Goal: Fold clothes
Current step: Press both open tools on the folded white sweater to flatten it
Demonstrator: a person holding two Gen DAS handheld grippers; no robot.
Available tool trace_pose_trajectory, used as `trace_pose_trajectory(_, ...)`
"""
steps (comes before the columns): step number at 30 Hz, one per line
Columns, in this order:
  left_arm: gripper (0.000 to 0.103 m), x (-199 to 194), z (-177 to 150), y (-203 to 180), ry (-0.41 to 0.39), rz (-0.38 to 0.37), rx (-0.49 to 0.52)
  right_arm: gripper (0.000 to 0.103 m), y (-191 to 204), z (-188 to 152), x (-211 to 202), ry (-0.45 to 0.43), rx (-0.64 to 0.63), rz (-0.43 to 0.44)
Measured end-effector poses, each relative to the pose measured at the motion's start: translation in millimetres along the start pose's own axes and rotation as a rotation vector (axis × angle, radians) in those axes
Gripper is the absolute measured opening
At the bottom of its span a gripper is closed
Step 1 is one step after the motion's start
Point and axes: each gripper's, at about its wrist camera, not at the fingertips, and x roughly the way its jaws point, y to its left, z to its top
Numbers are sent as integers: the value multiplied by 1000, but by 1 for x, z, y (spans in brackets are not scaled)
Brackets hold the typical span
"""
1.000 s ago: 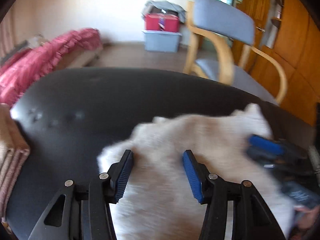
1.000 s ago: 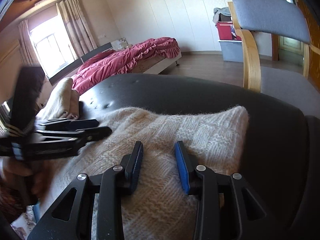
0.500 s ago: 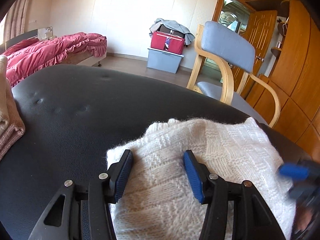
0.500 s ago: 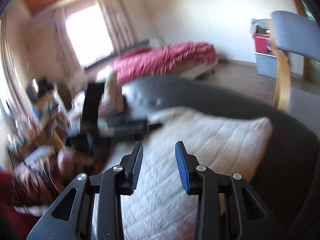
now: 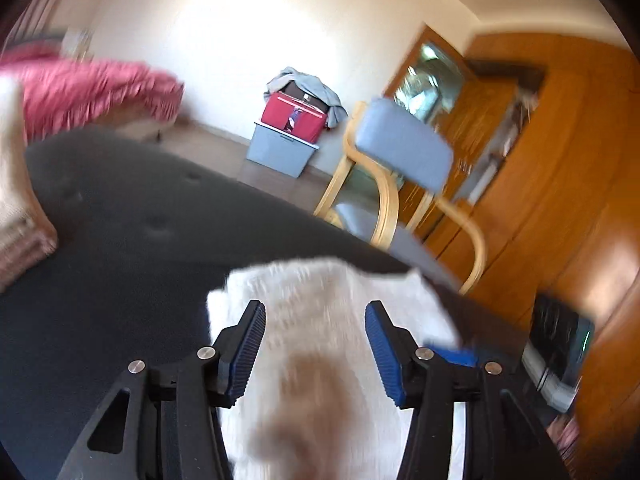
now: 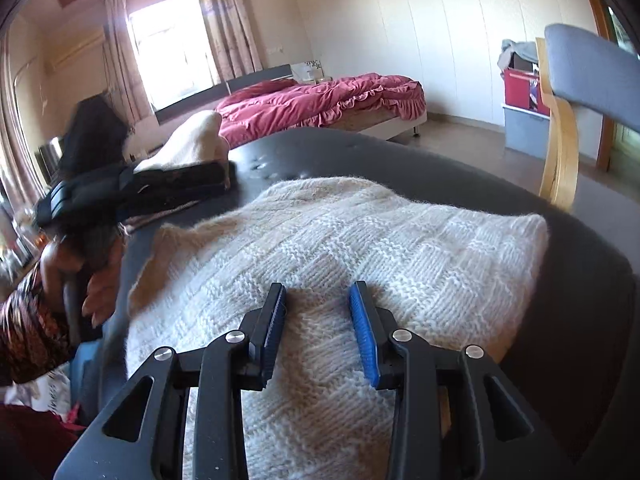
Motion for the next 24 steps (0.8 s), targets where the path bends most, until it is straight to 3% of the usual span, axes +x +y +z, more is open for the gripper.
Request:
trace_pose_trajectory(3,53,20,-15,-32,59,196,229,37,1,0,-1,-2,-3,0)
trace_pose_trajectory(5,55,27,-19,-27,53,235,225,37,2,0,-2,-2,-5,-1)
trace_pose_trajectory(7,62,31,-20,1,70,183,109,37,3,0,-2,-2,-4,1)
trace_pose_trajectory(9,83,38,-19,36,116,89,-62,37,3,-1,-2,-2,-2,4)
trace_pose_trajectory(10,87,43,-20,51,141,40,-138,37,4,-1,-2,-2,-1,5)
trace_pose_trajectory(12,87,43,-22,67,139,-37,-220,37,6,-1,-3,-4,-2,7)
trace_pose_trajectory(15,87,41,-23,62,127,-28,-195,37,8,4,-14,-31,-3,35)
trace_pose_trajectory(18,86,36,-26,76,97,-115,-260,37,17,9,-30,-68,-16,157)
trace_pose_trajectory(20,81,29,-31,89,60,-163,-328,37,27,9,-29,-44,-34,222)
trace_pose_trajectory(24,80,23,-34,96,27,-115,-363,37,36,-2,-5,60,11,246)
